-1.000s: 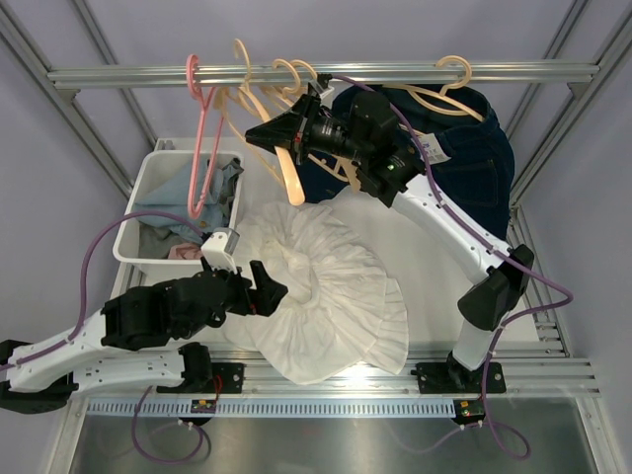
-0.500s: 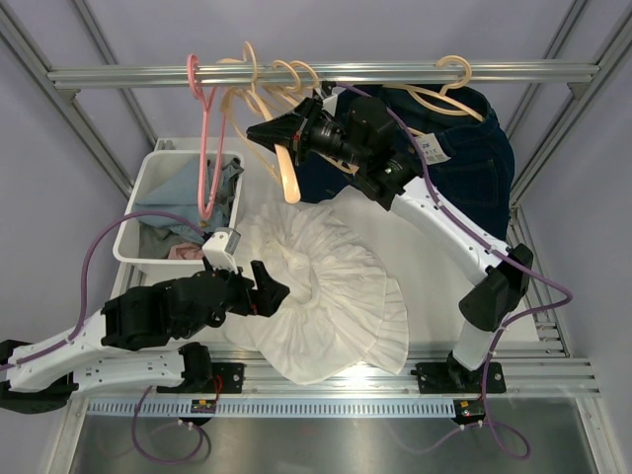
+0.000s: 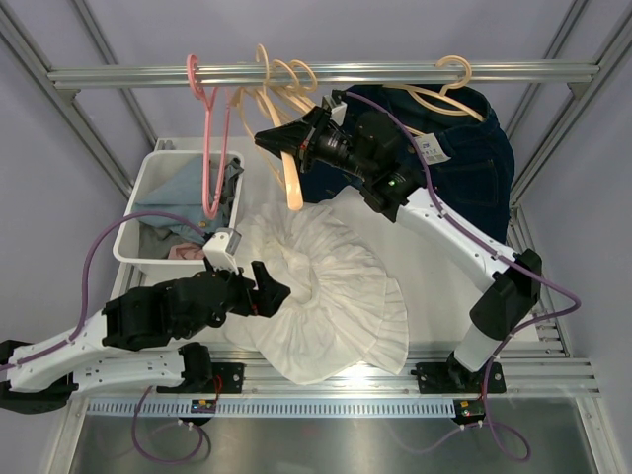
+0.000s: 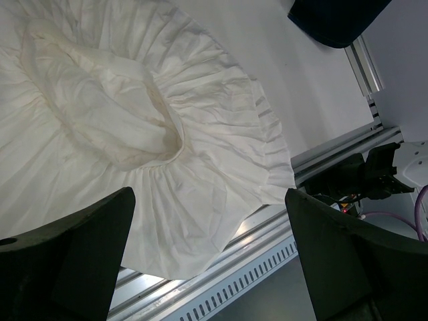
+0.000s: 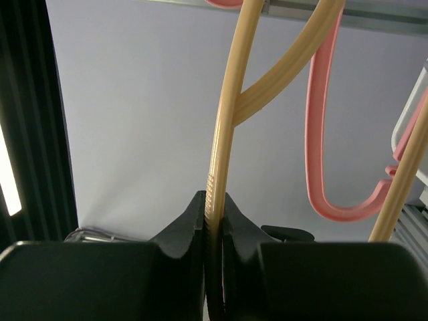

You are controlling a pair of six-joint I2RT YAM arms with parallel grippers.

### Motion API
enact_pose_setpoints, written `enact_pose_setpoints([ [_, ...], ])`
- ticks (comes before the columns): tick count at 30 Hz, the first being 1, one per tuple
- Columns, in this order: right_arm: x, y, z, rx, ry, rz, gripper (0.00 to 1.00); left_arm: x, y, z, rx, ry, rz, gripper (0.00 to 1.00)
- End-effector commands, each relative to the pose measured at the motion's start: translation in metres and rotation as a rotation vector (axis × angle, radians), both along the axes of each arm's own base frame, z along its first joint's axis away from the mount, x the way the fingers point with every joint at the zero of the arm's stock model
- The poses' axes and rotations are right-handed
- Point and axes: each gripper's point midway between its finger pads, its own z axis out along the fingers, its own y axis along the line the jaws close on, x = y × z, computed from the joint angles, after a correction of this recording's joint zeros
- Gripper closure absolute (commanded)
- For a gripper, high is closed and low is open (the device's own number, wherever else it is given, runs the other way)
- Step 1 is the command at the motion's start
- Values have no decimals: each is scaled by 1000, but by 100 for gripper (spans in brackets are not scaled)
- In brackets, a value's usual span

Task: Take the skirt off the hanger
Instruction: Place the hanger at the clothesline.

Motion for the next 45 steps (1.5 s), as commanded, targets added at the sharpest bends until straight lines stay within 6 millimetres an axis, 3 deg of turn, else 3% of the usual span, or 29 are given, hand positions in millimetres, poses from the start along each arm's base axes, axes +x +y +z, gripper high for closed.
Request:
enact_pose_setpoints([
  [1, 4, -8, -15, -40, 45, -47, 100, -1, -7, 5, -38, -12, -15, 1],
  [18, -11, -3, -25, -121, -21, 26, 100, 1, -5, 3, -33, -18, -8, 1],
  [29, -13, -5, -44, -140, 12, 24, 100, 1, -7, 3, -32, -18, -11, 1],
  [33, -10, -5, -46, -157, 0, 12, 60, 1, -8, 2, -29, -15, -16, 1],
  [35, -10, -4, -46, -162, -6, 10, 52, 0, -8, 2, -30, -15, -15, 1],
  [36, -9, -4, -47, -166, -8, 7, 44, 0, -8, 3, -36, -14, -15, 1],
  [45, -6, -7, -42, -216, -65, -10, 22, 1, -5, 2, -35, -21, -10, 1],
])
